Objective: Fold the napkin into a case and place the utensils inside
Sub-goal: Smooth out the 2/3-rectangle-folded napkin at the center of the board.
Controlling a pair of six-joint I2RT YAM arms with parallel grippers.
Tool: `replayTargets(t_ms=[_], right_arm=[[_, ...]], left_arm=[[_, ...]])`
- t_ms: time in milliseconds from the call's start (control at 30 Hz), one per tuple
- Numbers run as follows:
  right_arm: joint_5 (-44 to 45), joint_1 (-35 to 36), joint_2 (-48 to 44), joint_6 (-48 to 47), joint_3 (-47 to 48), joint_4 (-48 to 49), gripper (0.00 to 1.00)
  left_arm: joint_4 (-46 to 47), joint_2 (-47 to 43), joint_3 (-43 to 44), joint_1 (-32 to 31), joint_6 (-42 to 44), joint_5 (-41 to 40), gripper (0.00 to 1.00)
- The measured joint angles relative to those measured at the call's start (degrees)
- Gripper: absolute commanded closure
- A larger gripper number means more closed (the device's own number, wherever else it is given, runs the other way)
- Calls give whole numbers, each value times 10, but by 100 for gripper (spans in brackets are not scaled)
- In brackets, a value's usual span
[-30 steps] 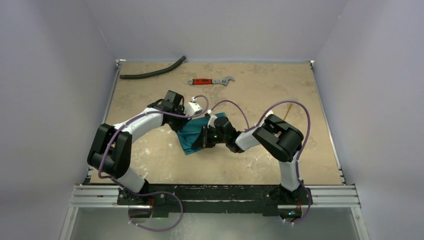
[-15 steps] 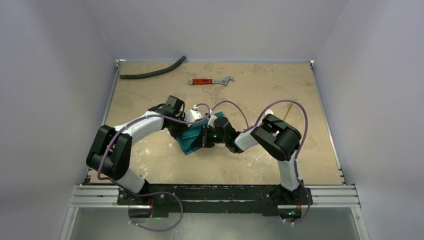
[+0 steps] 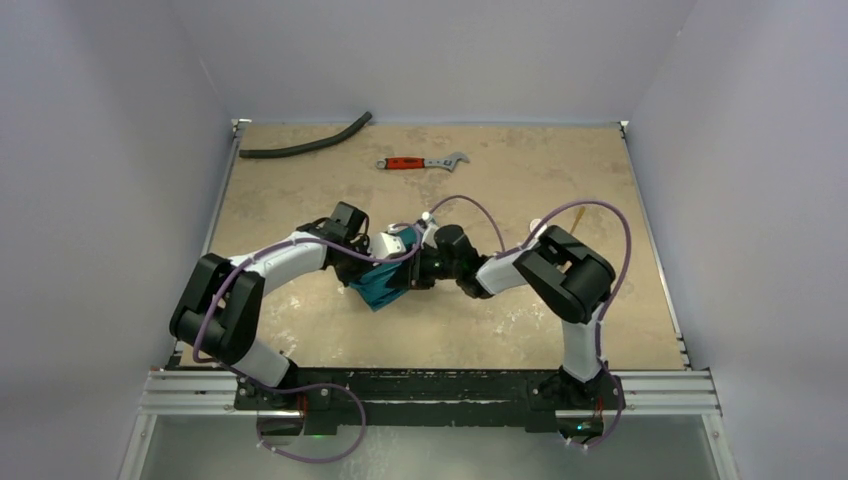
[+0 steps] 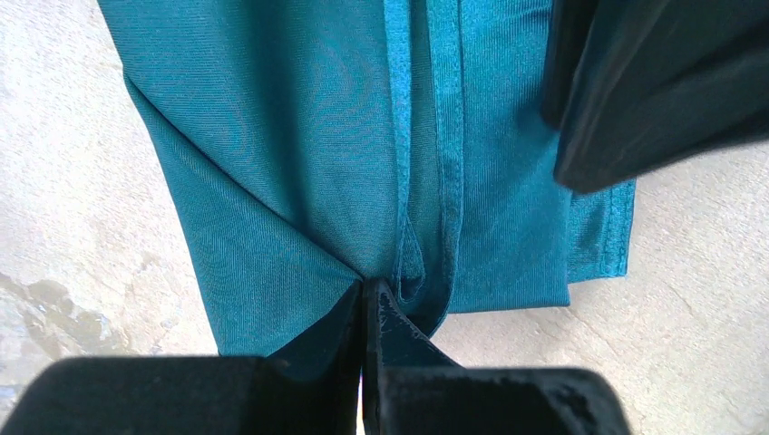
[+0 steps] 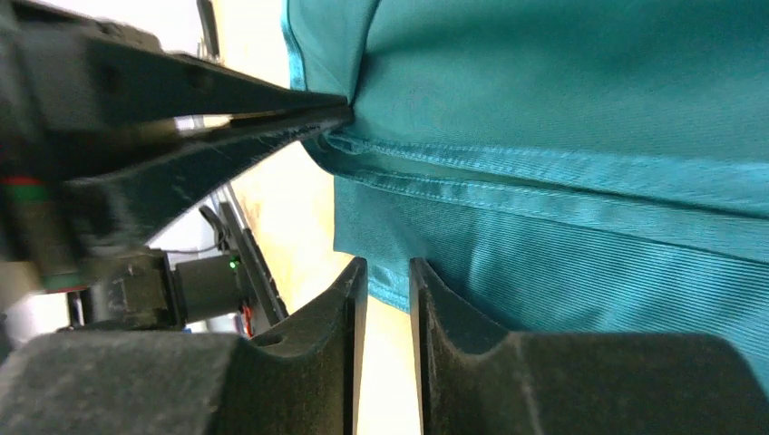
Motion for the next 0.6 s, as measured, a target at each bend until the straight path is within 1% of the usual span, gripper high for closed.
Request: replayTargets(t_ms=[133, 233, 300, 400, 500, 600], right_arm=[[-9, -49, -47, -23, 18, -63, 73], [-10, -79, -49, -32, 56, -81, 74], [-10, -93, -35, -34, 89, -86, 76], [-14, -95, 3, -27, 132, -77, 77], [-24, -90, 48, -5, 152, -52, 78], [-28, -85, 84, 12, 165, -46, 79]], left_arm=[[8, -1, -2, 0, 10, -6, 100], [10, -1, -3, -1, 12, -8, 100], [12, -1, -3, -1, 12, -9, 100], [19, -4, -7, -2, 11, -9, 100], [24, -7, -12, -2, 11, -9, 100], [31, -12, -19, -2, 11, -9, 100]])
